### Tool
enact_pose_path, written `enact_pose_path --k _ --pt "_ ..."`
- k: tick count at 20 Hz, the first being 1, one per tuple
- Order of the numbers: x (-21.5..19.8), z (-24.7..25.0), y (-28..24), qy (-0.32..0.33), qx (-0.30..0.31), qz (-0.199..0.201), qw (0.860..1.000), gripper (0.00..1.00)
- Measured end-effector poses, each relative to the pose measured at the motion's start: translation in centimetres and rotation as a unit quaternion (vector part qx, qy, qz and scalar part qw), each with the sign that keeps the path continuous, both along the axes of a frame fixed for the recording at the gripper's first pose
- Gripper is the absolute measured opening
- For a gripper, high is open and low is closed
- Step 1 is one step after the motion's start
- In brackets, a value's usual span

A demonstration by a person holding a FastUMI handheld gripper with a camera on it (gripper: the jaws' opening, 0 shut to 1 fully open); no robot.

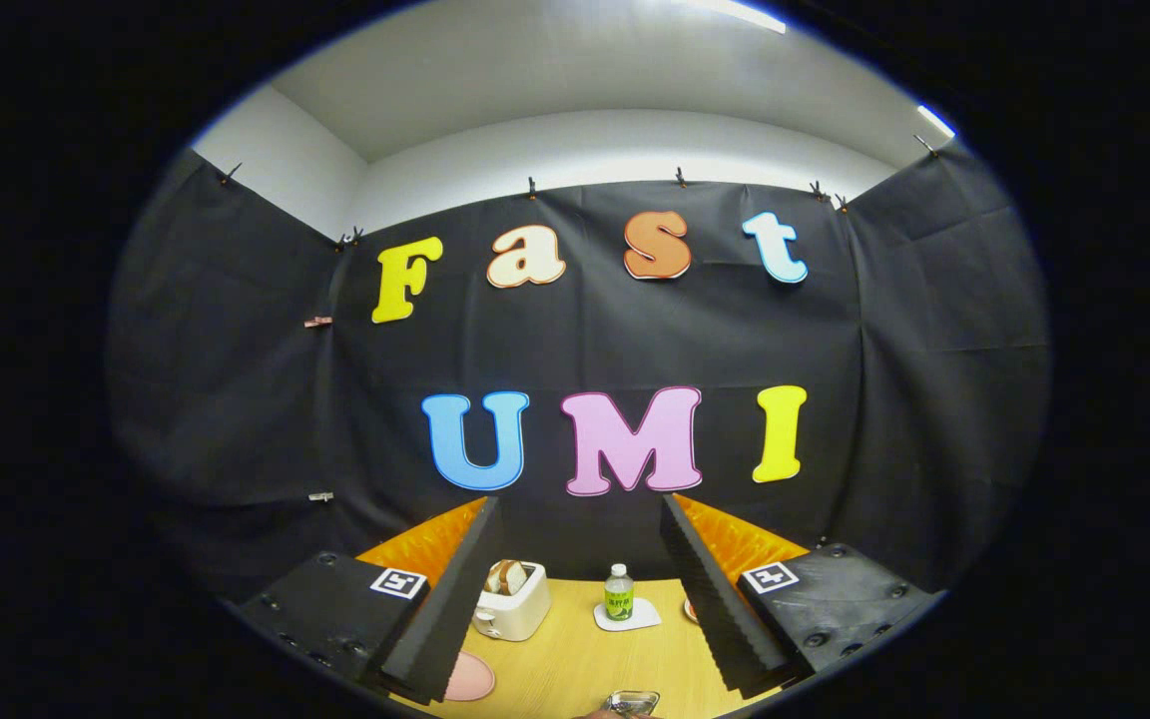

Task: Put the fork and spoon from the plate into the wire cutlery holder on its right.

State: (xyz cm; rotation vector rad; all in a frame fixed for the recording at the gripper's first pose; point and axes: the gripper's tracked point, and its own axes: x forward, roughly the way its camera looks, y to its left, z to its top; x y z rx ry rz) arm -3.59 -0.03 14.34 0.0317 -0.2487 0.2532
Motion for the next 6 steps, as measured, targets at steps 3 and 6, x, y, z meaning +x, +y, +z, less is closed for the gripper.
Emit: enact_pose_path --k 3,6 --pt "0.6 -2.9 -0.4 0.029 0.007 -0.033 0.999 0.99" --pt "0.9 -5.2 0.3 0.047 0.001 -0.04 0.998 0.99"
